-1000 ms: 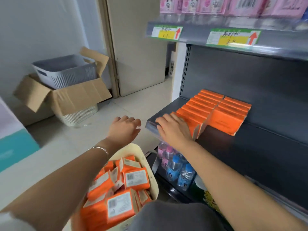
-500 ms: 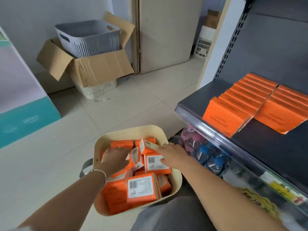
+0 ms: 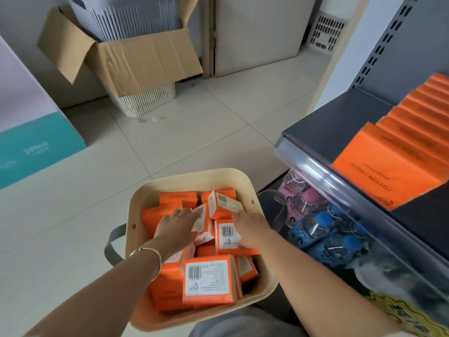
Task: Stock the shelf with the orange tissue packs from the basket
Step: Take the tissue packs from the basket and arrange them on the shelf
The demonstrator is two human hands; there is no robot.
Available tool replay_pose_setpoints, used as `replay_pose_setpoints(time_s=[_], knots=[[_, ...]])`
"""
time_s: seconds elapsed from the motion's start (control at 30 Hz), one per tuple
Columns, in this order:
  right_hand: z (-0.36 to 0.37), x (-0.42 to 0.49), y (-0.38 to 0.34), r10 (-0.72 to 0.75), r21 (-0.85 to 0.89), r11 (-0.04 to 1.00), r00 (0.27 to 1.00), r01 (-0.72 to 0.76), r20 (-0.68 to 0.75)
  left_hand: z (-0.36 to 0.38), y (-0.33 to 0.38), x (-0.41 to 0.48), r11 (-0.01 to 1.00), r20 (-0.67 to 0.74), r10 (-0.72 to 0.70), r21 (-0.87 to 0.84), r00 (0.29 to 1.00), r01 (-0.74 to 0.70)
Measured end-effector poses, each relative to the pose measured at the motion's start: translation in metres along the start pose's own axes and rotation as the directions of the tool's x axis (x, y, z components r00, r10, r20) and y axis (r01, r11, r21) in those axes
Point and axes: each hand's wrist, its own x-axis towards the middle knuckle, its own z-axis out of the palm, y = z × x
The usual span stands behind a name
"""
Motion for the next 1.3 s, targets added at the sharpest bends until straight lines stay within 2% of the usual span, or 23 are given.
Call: replay_pose_setpoints(time_s=[0.1,0.27,0.37,0.47,0.5,0.53,0.6,0.67,0.7,0.77,0.8,0.83,0.9,0.93,0.97,1.07,1.1,1.17,1.2,1.27,1.3], knots=[[-0.002,0.006,0.002,0.014,0.002,1.0,1.0,-0.014,-0.002,0.005,0.0,0.004,0.999,0.008,-0.015,-0.04,1.0,0.015],[-0.013,-0.001,0.005,-0.047,0.145,0.988,0.995,0.059,-0.083,0.005,0.001,0.005,0.992,-0.02,-0.033,-0.126,0.999,0.031],[-0.019,-0.008,0.006,-0.031,0.239,0.969,0.992,0.06,-0.122,-0.001,0.004,0.003,0.981,-0.028,-0.02,-0.193,0.999,0.014],[-0.031,-0.016,0.006,-0.004,0.323,0.946,0.997,0.028,-0.074,-0.009,0.006,0.001,0.968,-0.023,-0.043,-0.248,0.999,0.036],[-0.034,-0.017,0.007,0.019,0.4,0.917,0.999,0.001,-0.046,-0.012,0.007,0.0,0.961,-0.022,-0.05,-0.274,0.999,0.042],[-0.039,-0.018,0.007,0.049,0.502,0.864,0.998,-0.026,-0.034,-0.014,0.006,-0.001,0.953,-0.022,-0.047,-0.3,0.999,0.039],[-0.048,-0.019,0.008,0.152,0.714,0.697,0.987,-0.068,-0.053,-0.02,0.005,-0.004,0.936,-0.029,-0.01,-0.351,1.0,-0.001],[-0.059,-0.023,0.01,0.254,0.877,0.468,0.967,-0.107,-0.017,-0.025,0.002,-0.007,0.916,-0.061,0.057,-0.393,0.997,-0.076],[-0.062,-0.025,0.012,0.272,0.937,0.321,0.961,-0.135,0.045,-0.026,0.001,-0.008,0.909,-0.085,0.095,-0.398,0.992,-0.121],[-0.07,-0.031,0.013,0.218,0.973,0.047,0.953,-0.227,0.211,-0.029,0.001,-0.011,0.906,-0.149,0.161,-0.37,0.976,-0.207],[-0.072,-0.034,0.014,0.178,0.961,-0.037,0.945,-0.273,0.275,-0.031,0.002,-0.012,0.906,-0.185,0.181,-0.351,0.966,-0.237],[-0.074,-0.035,0.013,0.14,0.944,-0.101,0.935,-0.313,0.325,-0.033,0.004,-0.013,0.903,-0.217,0.192,-0.343,0.957,-0.259],[-0.076,-0.037,0.01,0.099,0.922,-0.149,0.922,-0.357,0.373,-0.039,0.008,-0.013,0.892,-0.282,0.203,-0.343,0.938,-0.296],[-0.077,-0.038,0.007,0.107,0.925,-0.133,0.922,-0.357,0.372,-0.043,0.01,-0.013,0.893,-0.307,0.202,-0.331,0.93,-0.304],[-0.077,-0.037,0.006,0.148,0.941,-0.055,0.929,-0.334,0.339,-0.046,0.011,-0.013,0.906,-0.314,0.196,-0.305,0.929,-0.294],[-0.076,-0.036,0.003,0.265,0.898,0.395,0.96,-0.191,0.087,-0.054,0.011,-0.015,0.962,-0.253,0.145,-0.191,0.957,-0.196],[-0.077,-0.037,0.003,0.253,0.883,0.45,0.967,-0.138,0.022,-0.056,0.011,-0.016,0.972,-0.227,0.119,-0.171,0.967,-0.159],[-0.08,-0.041,-0.002,0.155,0.868,0.494,0.987,-0.045,-0.037,-0.06,0.009,-0.016,0.978,-0.196,0.072,-0.176,0.978,-0.108],[-0.082,-0.042,-0.005,0.085,0.8,0.6,0.994,-0.002,-0.061,-0.061,0.008,-0.014,0.974,-0.192,0.059,-0.202,0.98,-0.098],[-0.081,-0.041,-0.012,0.006,0.479,0.877,0.994,0.048,-0.112,-0.062,0.006,-0.011,0.945,-0.181,0.066,-0.305,0.981,-0.12],[-0.079,-0.04,-0.016,0.001,0.317,0.947,0.984,0.055,-0.176,-0.062,0.005,-0.01,0.917,-0.177,0.081,-0.372,0.981,-0.143]])
